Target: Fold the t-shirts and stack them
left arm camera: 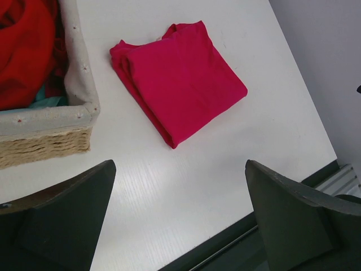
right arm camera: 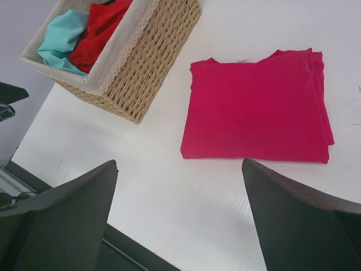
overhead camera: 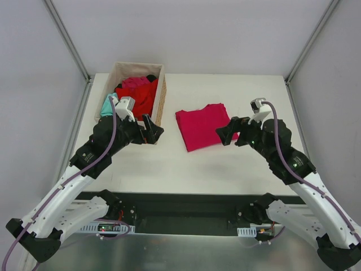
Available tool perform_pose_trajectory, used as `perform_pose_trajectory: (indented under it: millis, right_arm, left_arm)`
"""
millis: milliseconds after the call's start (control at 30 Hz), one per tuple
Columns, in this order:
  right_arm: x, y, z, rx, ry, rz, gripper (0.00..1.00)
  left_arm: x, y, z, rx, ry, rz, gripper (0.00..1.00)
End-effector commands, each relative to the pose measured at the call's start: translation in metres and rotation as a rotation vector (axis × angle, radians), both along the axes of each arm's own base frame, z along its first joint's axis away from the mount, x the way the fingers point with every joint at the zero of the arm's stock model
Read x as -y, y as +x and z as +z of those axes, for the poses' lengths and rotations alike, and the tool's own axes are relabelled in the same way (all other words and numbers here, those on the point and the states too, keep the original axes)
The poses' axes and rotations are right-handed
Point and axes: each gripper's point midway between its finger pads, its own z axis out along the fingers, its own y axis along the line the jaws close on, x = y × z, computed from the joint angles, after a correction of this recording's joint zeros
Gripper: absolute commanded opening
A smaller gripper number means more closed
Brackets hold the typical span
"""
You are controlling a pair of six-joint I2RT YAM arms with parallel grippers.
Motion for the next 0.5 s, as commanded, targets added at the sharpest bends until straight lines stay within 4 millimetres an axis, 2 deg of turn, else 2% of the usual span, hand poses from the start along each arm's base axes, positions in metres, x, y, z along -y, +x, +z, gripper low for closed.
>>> perform_pose_trajectory:
  millis: [0, 167, 233, 367, 400, 433, 467]
  right_arm:
    - [0.005, 0.000, 0.021, 0.078, 0.051, -0.026, 0.96]
    - [0.005, 0.003, 0.017, 0.054, 0.032, -0.039, 0.96]
    - [0.003, 0.010, 0.009, 0.021, 0.003, -0.052, 0.96]
    - [0.000, 0.038, -0.003, -0.084, -0.160, -0.099, 0.96]
    - [0.003, 0.041, -0.014, -0.133, -0.220, -0.114, 0.96]
    - [-0.002, 0.058, -0.021, -0.168, -0.273, -0.138, 0.96]
    - [-0.003, 0.063, -0.029, -0.193, -0.303, -0.144, 0.97]
  left_arm:
    - [0.003, 0.001, 0.013, 0.039, -0.028, -0.005, 0.99]
    - [0.003, 0.002, 0.014, 0.039, -0.028, -0.003, 0.99]
    - [0.003, 0.002, 0.015, 0.042, -0.027, -0.004, 0.99]
    - [0.003, 0.003, 0.016, 0.043, -0.023, -0.002, 0.99]
    - [0.003, 0.003, 0.018, 0.049, -0.028, -0.002, 0.99]
    - [0.003, 0.003, 0.017, 0.046, -0.027, -0.001, 0.99]
    - [0.002, 0.002, 0.018, 0.050, -0.029, 0.000, 0.99]
